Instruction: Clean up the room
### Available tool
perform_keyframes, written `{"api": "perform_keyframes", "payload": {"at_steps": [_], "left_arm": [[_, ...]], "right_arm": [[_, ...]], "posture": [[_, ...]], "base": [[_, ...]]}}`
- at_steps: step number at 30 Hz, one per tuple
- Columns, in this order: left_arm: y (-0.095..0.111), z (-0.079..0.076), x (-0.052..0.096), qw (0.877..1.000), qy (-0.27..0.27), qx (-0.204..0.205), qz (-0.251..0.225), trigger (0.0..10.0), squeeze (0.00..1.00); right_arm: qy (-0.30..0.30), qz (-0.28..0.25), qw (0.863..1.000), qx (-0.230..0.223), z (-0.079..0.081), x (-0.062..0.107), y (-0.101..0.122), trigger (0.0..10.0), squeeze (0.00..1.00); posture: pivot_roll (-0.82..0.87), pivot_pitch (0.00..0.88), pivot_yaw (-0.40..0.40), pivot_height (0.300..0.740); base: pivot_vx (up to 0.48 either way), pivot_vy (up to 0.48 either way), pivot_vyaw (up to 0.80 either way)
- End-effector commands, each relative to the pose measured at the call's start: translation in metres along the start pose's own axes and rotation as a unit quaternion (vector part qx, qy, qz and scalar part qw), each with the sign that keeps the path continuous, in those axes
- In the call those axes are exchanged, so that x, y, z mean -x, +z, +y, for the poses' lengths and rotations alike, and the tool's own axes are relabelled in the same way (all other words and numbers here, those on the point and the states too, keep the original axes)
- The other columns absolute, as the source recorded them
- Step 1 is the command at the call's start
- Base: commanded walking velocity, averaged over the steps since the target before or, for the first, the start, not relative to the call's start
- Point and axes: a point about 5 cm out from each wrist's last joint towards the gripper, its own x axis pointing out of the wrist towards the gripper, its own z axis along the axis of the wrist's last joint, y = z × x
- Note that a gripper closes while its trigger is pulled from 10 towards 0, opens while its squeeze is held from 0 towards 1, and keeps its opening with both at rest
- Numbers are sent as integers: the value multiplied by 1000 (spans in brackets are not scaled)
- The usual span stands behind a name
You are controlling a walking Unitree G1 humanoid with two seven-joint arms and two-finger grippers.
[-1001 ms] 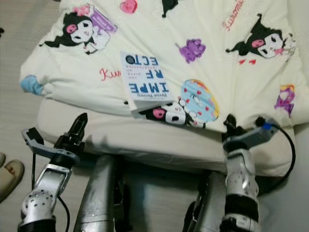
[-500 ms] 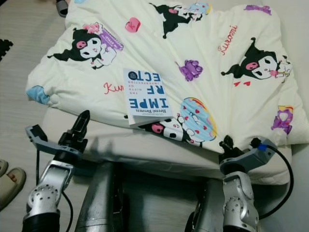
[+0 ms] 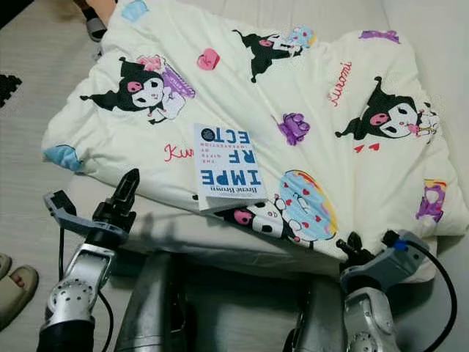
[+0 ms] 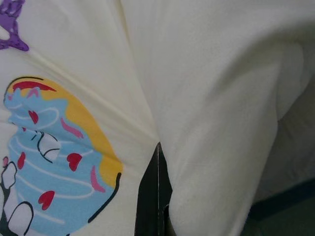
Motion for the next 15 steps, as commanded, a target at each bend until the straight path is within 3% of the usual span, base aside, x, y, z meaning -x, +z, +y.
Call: {"api": "perform_keyframes", "payload": {"at_steps": [1, 8, 10, 15], "left_arm": [[-1, 9, 6, 1000, 16, -3, 0, 10000, 0], [-3, 10, 6, 1000, 16, -3, 1, 10000, 0], [-2, 11, 6, 1000, 15, -4, -1, 10000, 0], [-1, 12, 6, 1000, 16, -4, -4, 10000, 0]], "right_arm": [[-129, 51, 990, 31, -49, 25, -16, 0, 0], [-112, 116, 987, 25, -38, 34, -34, 0, 0], [-85, 178, 980, 24, -25, 45, -46, 0, 0], [-73, 193, 978, 25, -21, 48, -51, 0, 0]], "posture": [[-64, 256, -40, 526], [-59, 254, -42, 526], [-64, 255, -45, 526], [-67, 253, -45, 526]], "base": [[0, 0, 0], [0, 0, 0], [0, 0, 0], [0, 0, 0]]}}
